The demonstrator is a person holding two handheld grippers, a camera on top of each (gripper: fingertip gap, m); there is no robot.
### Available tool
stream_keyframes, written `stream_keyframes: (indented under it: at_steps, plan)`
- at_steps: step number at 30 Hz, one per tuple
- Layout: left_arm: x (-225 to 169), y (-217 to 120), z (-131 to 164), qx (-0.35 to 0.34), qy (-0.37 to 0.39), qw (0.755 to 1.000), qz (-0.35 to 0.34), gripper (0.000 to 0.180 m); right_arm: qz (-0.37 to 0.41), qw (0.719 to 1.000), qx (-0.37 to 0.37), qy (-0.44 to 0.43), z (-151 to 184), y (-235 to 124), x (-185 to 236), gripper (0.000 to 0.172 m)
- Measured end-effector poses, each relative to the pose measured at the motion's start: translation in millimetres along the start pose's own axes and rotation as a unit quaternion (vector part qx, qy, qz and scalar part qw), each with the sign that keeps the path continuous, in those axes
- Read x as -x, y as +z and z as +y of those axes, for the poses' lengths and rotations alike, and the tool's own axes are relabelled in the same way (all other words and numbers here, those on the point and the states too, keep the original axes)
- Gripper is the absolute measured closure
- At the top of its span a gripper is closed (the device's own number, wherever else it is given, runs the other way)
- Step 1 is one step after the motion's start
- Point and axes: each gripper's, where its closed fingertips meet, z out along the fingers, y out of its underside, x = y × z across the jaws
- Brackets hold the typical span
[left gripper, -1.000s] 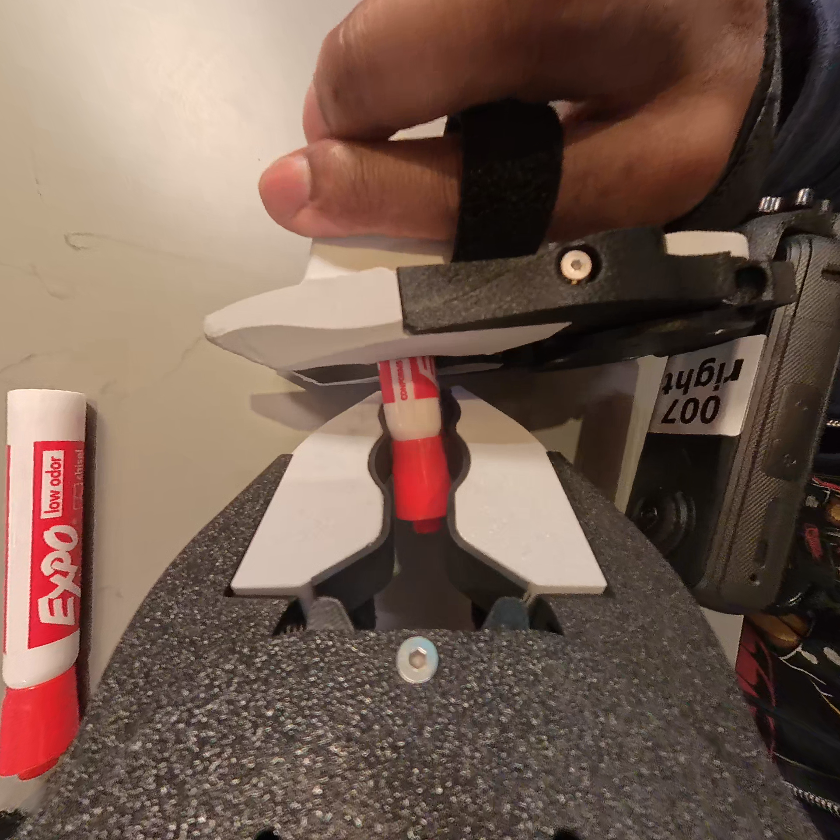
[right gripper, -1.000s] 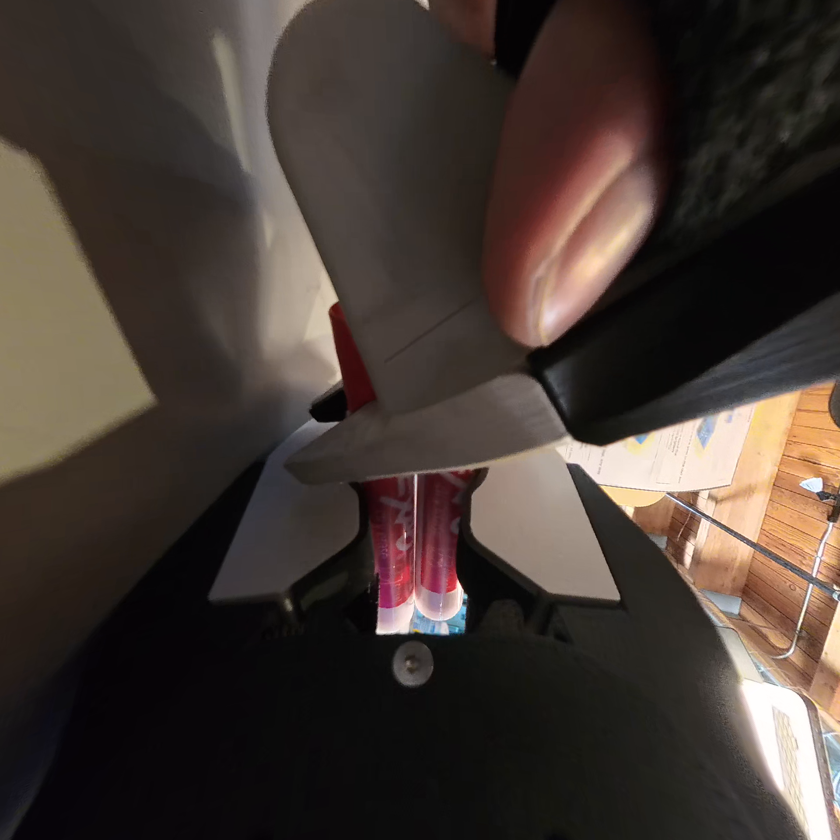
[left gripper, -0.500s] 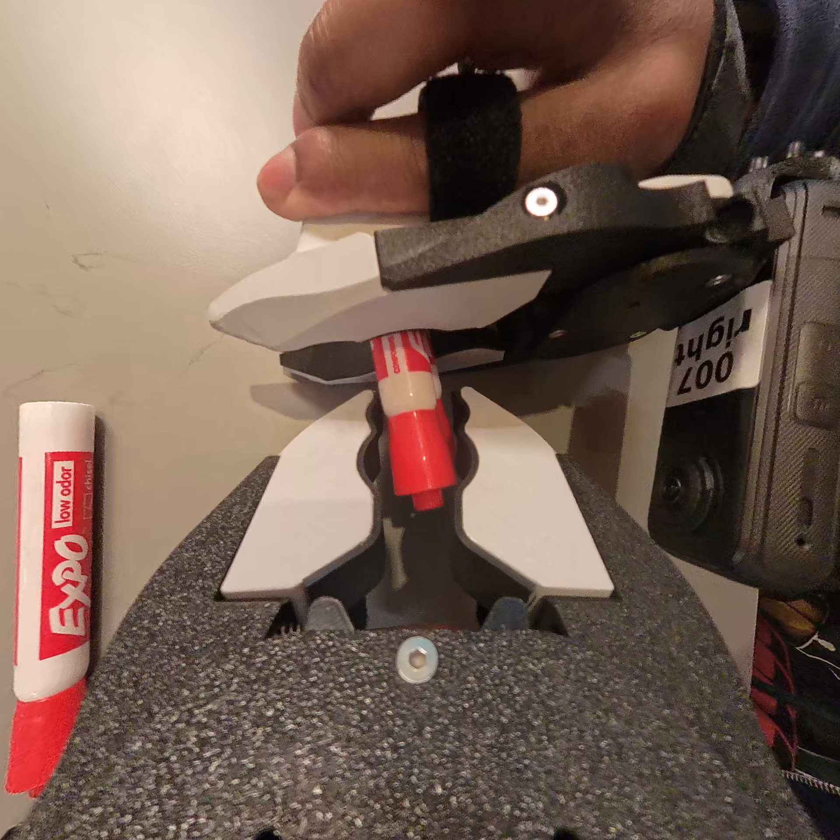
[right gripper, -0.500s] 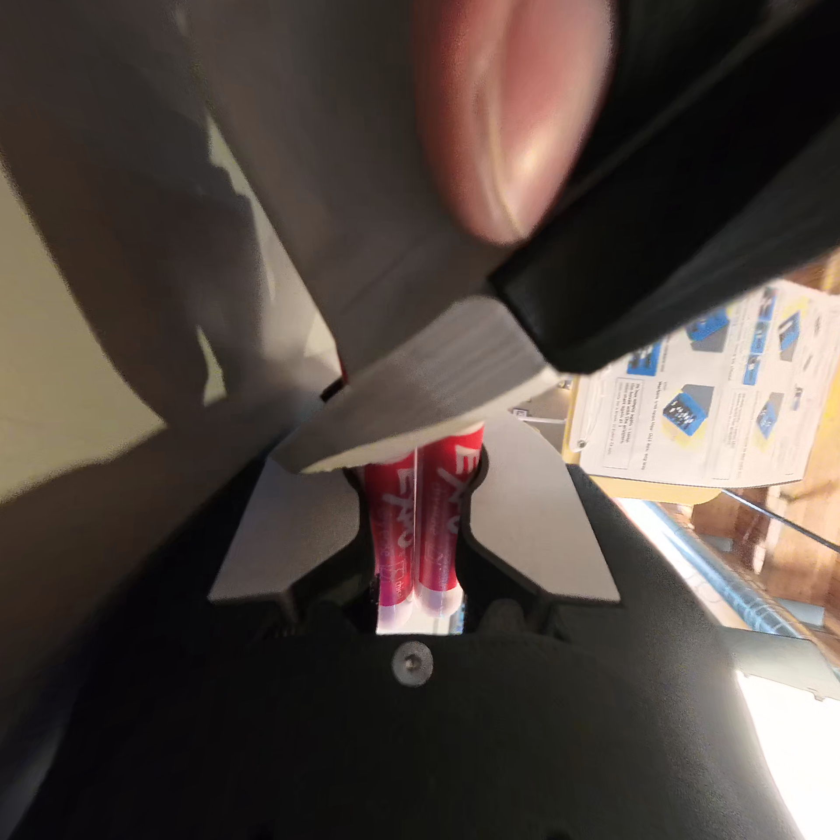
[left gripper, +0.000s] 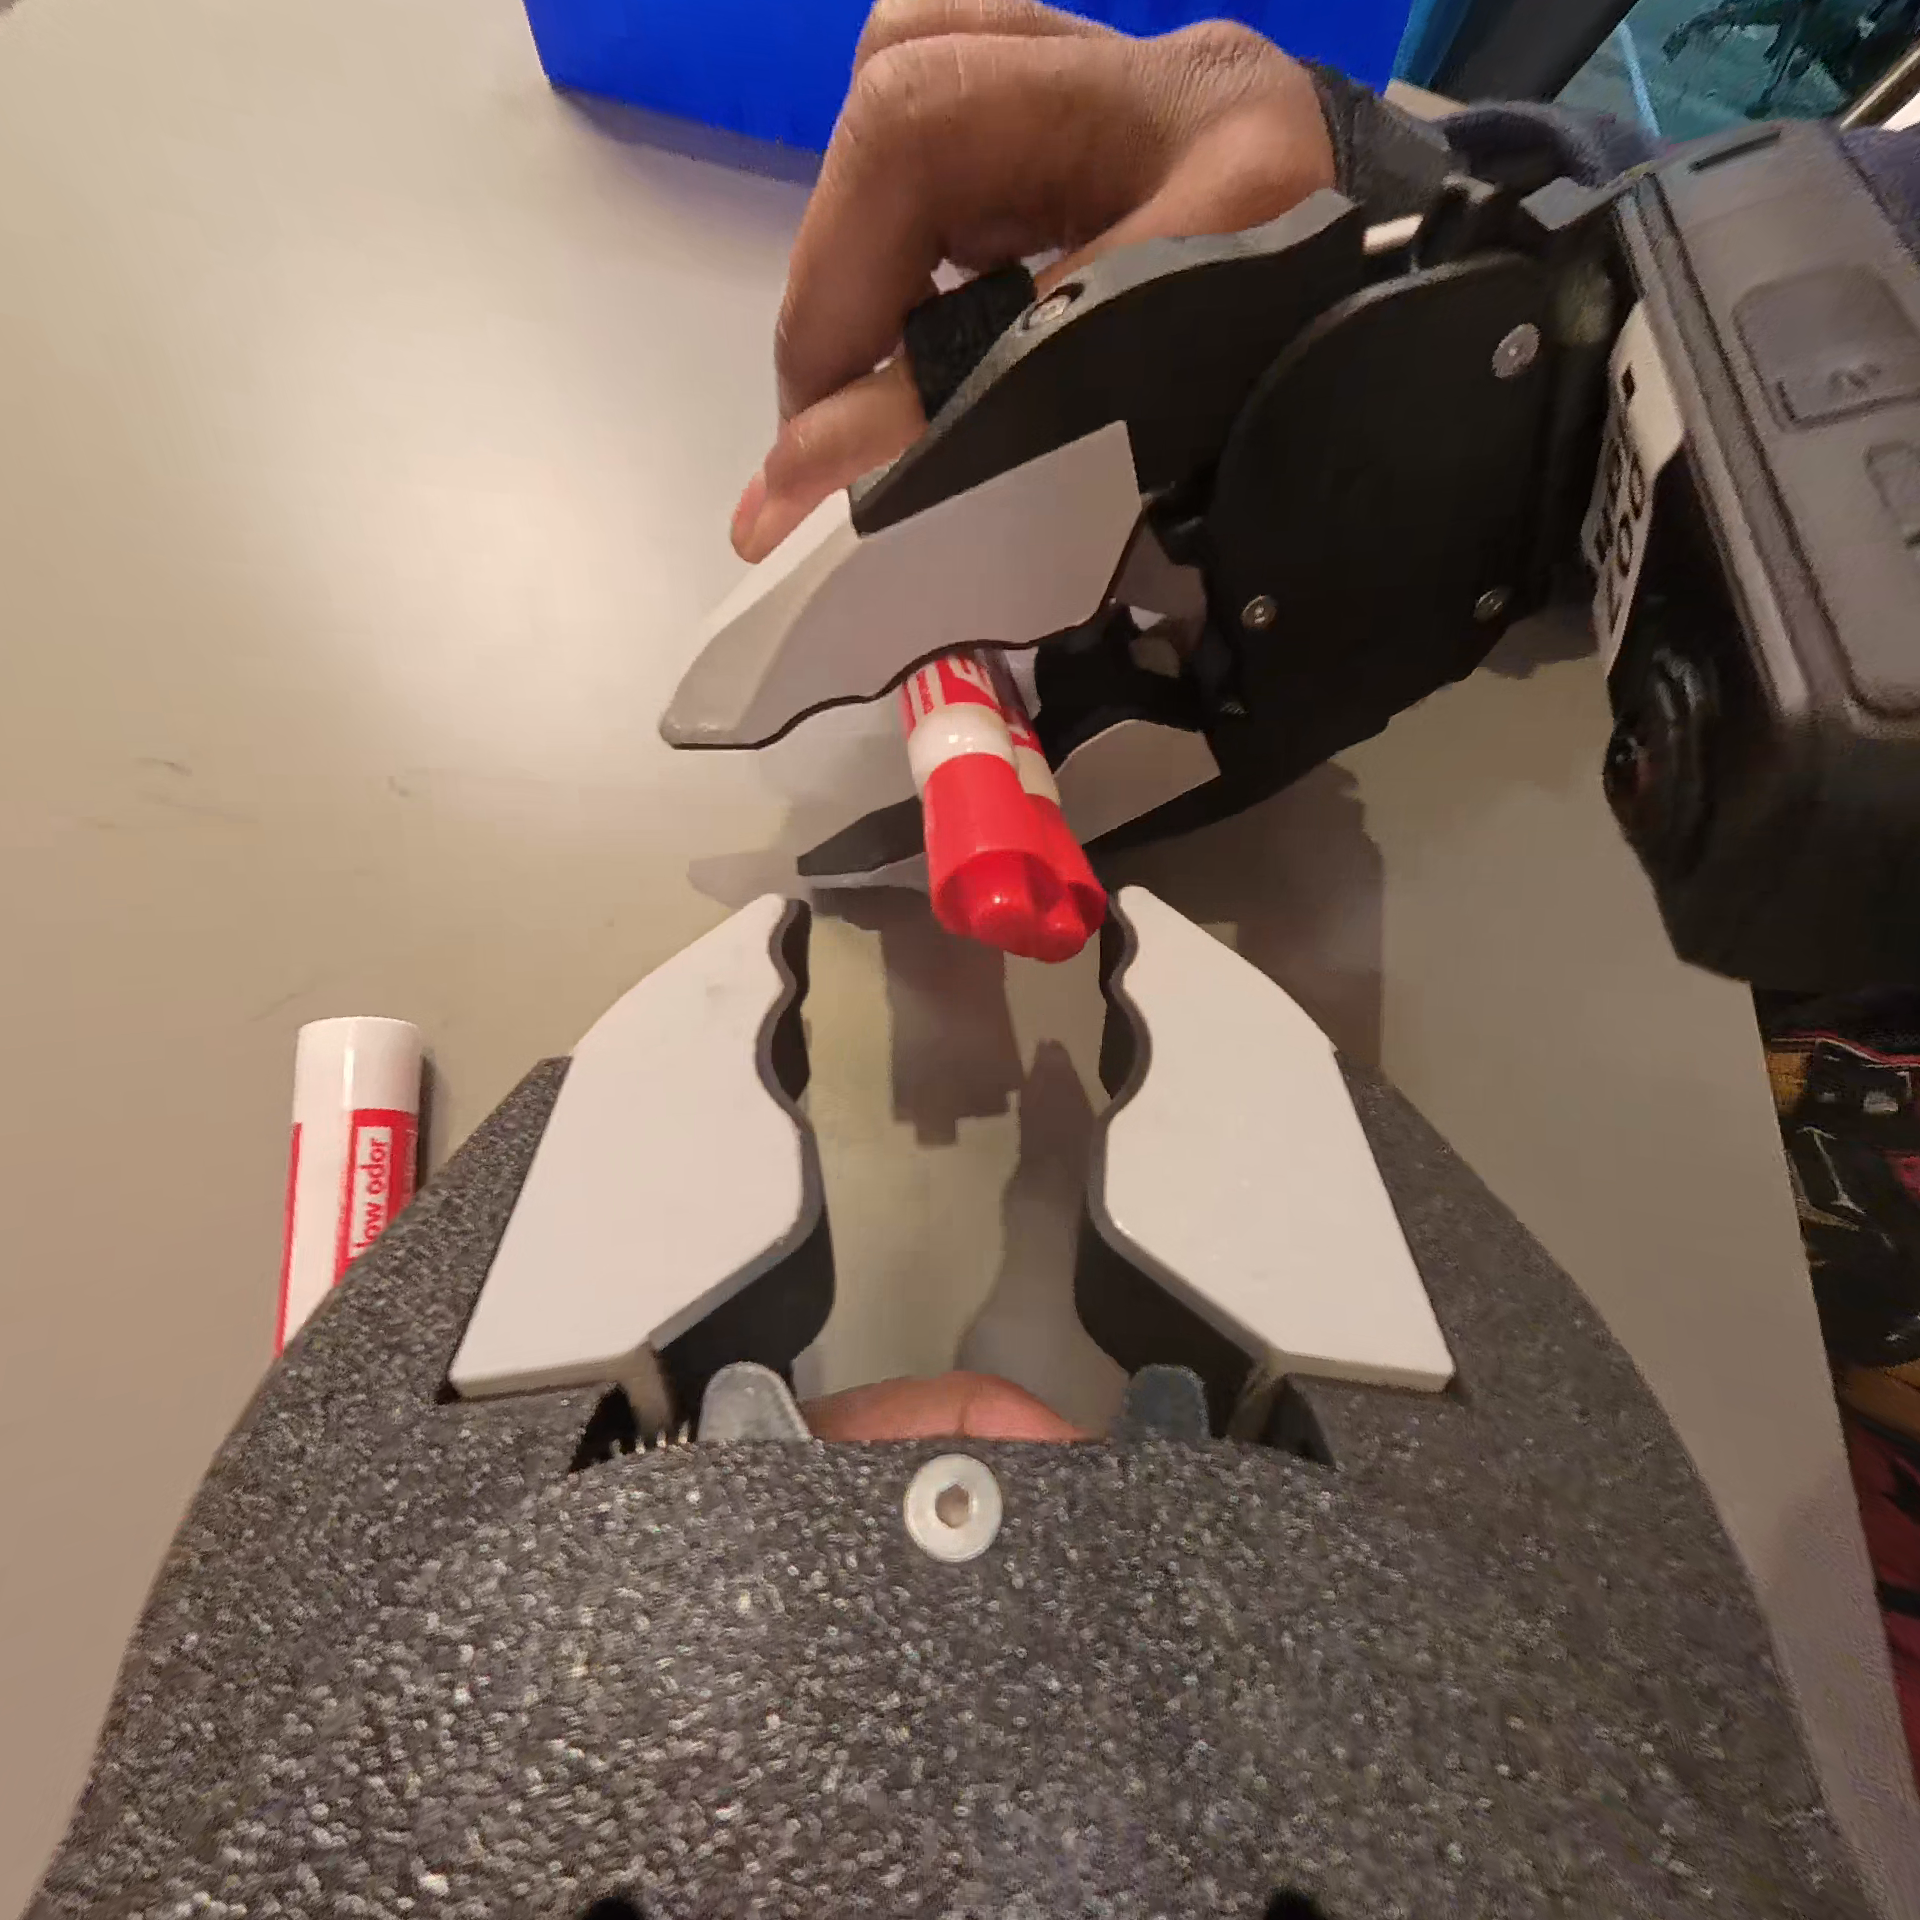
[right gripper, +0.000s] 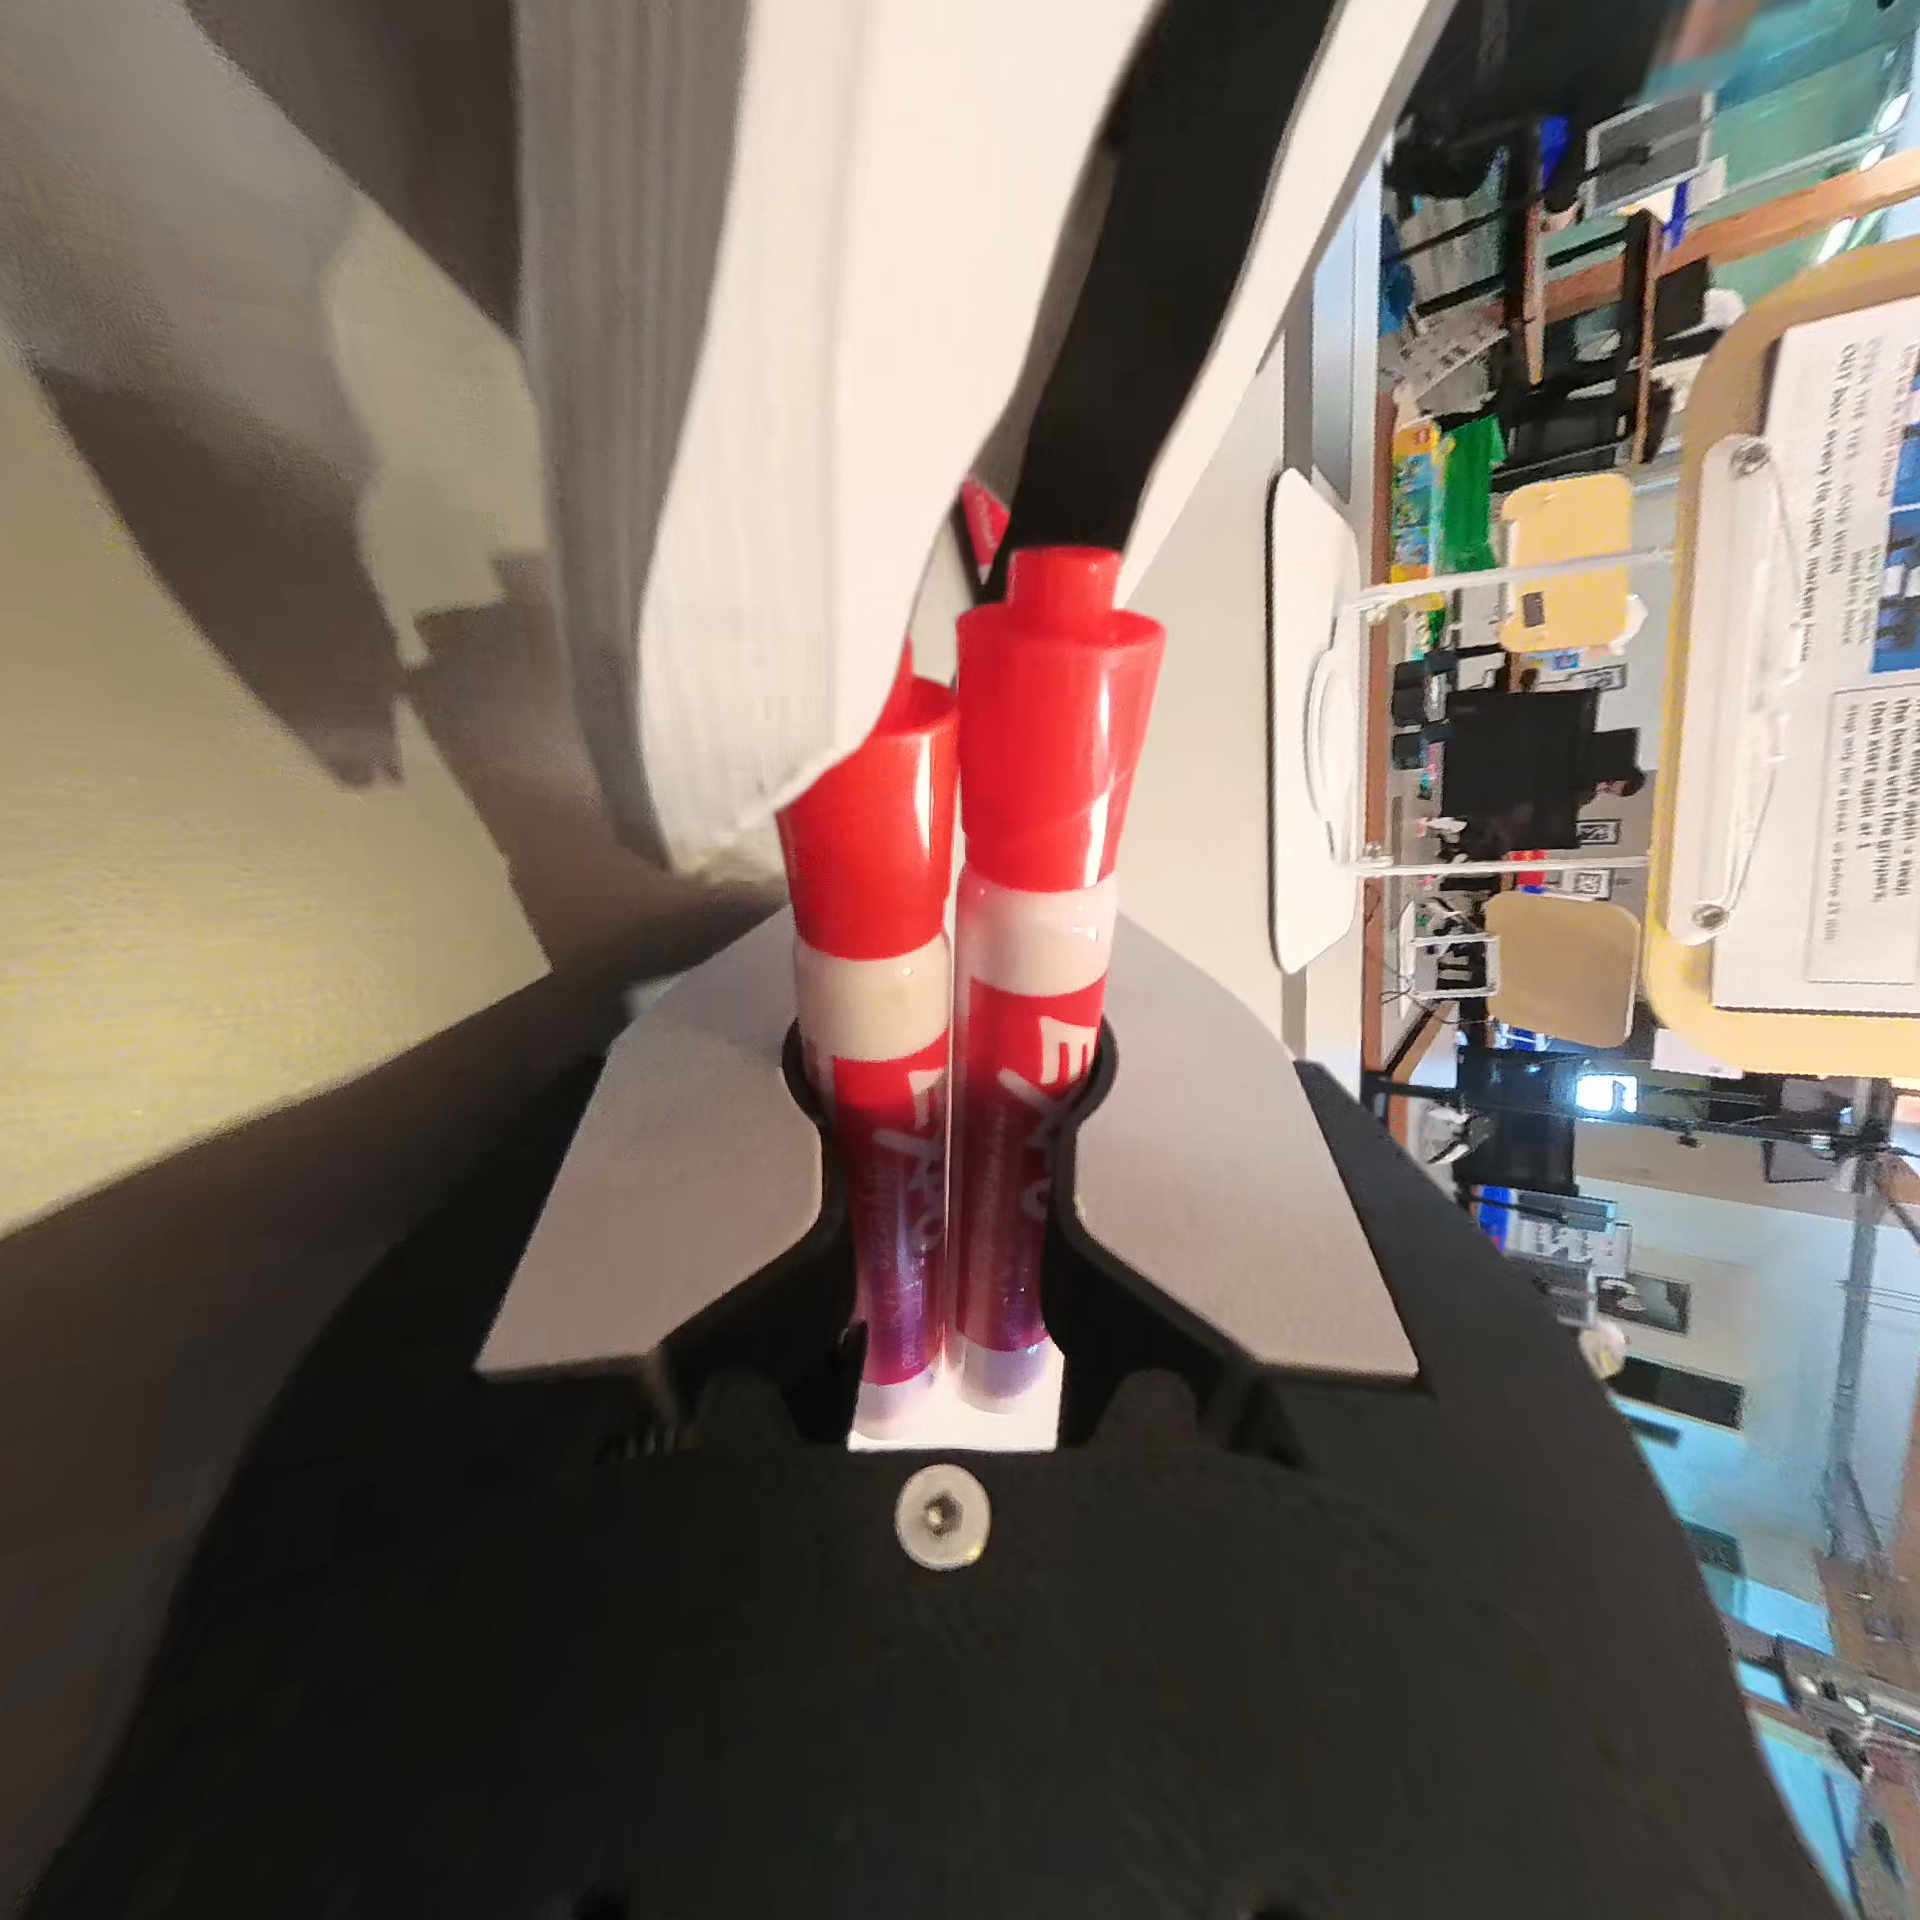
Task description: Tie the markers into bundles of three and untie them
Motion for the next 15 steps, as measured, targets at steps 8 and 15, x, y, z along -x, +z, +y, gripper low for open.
stream_keyframes:
  at_steps: [8, 15]
  plan:
    - [2, -6, -8, -0.035, 0.031, 0.999, -0.004, 0.122, -0.023, 0.999, 0.030, 0.005, 7, 0, 0, 0.131]
    - [-2, -2, -12, -0.050, -0.024, 0.998, 0.012, 0.129, -0.007, 0.999, 0.043, -0.014, 7, 0, -1, 0.130]
